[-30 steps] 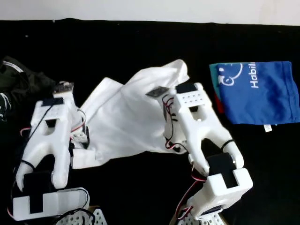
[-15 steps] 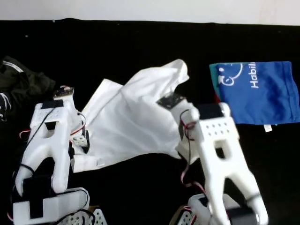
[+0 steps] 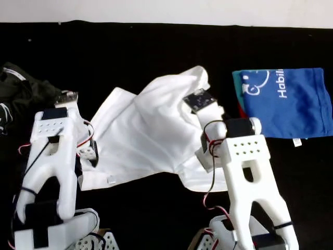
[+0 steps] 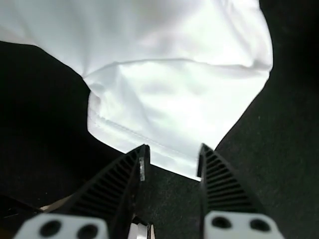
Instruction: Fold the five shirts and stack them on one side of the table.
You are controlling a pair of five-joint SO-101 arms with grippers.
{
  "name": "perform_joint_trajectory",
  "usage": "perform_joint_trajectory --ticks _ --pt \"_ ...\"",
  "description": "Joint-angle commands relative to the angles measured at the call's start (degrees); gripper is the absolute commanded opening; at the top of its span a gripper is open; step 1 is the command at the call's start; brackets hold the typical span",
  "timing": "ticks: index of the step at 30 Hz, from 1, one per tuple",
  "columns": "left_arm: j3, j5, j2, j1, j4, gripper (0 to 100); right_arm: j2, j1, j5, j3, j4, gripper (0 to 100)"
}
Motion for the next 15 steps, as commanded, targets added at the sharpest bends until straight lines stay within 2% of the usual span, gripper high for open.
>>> perform_joint_trajectory --ticks 1,7,13,15 --pt "-0.3 0.4 3.6 -2.2 -1.8 14 1.2 3.5 -0.4 -0.2 -0.7 24.7" --pt "-0.4 0.4 6.8 -5.2 -3.3 14 2.1 8.6 -0.1 -0.1 0.5 25.0" --pt "1.8 0.0 6.9 -5.1 -8.9 13 2.1 8.6 -0.4 0.0 2.0 25.0" --pt "1.8 -2.0 6.9 -5.1 -9.4 7 2.1 8.6 -0.4 0.1 1.7 25.0"
